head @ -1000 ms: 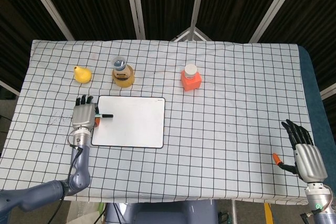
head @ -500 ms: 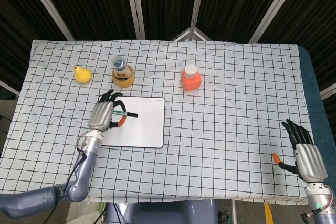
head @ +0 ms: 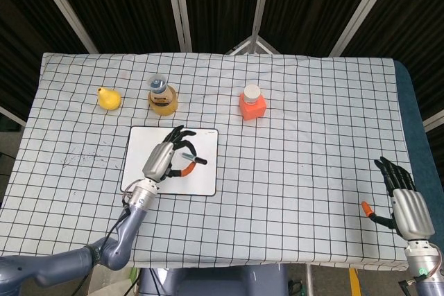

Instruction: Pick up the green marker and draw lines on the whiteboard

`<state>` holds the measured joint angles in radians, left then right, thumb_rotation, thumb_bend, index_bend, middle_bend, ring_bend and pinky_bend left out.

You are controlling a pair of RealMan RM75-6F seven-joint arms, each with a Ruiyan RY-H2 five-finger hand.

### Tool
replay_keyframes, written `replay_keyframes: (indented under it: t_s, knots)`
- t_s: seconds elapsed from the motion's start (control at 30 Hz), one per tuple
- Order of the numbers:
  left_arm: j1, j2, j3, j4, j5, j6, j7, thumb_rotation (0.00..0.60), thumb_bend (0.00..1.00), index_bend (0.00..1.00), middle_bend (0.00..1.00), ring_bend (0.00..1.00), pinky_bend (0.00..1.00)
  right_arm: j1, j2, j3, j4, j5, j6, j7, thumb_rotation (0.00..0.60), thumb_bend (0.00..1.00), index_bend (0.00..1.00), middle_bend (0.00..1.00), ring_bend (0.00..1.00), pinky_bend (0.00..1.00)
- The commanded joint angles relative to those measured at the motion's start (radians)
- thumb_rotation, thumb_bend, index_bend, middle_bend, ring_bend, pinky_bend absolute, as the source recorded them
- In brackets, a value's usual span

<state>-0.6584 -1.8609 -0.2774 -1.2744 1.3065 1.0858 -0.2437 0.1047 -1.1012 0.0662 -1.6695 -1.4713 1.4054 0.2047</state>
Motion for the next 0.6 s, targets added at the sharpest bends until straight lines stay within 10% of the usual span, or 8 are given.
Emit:
replay_keyframes:
  t_s: [0.03,0.6]
  knots:
    - [-0.003,-0.02,0.007,0.023,0.011,0.004,-0.037,0.6,0.58,0.66,0.19,0.04,0.12,0.001,0.0,0.0,0.0,-0.001,-0.001,-0.001,0.6,0.32,0.0,0.0,0.0,0.0]
    - [0.01,-0.029,0.01,0.07,-0.007,-0.005,-0.1,0.6,0.58,0.66,0.19,0.04,0.13,0.001,-0.001,-0.002,-0.003,0.0,-0.004,-0.005,0.6,0.32,0.0,0.0,0.0,0.0]
